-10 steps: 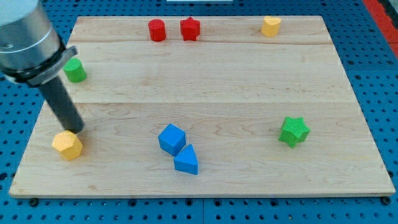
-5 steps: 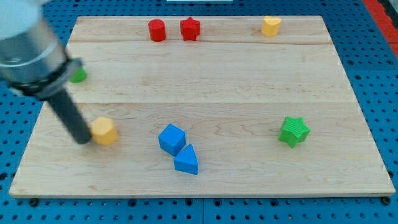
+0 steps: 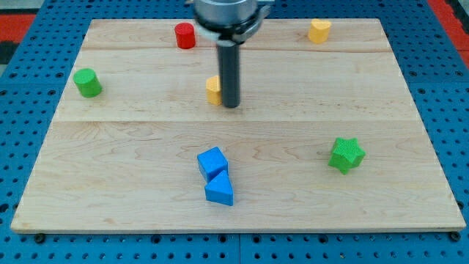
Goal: Place the yellow hexagon in between the red star and yellow heart
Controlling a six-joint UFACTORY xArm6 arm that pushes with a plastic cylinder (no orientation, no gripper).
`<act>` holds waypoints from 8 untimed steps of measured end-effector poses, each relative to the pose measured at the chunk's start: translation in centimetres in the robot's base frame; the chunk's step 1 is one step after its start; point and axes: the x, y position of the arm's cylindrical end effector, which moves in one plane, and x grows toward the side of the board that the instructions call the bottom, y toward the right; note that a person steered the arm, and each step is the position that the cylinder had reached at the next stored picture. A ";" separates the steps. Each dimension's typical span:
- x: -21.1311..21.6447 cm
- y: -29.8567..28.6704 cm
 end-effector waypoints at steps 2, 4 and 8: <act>-2.6 2.1; 2.8 -3.1; -2.5 -0.2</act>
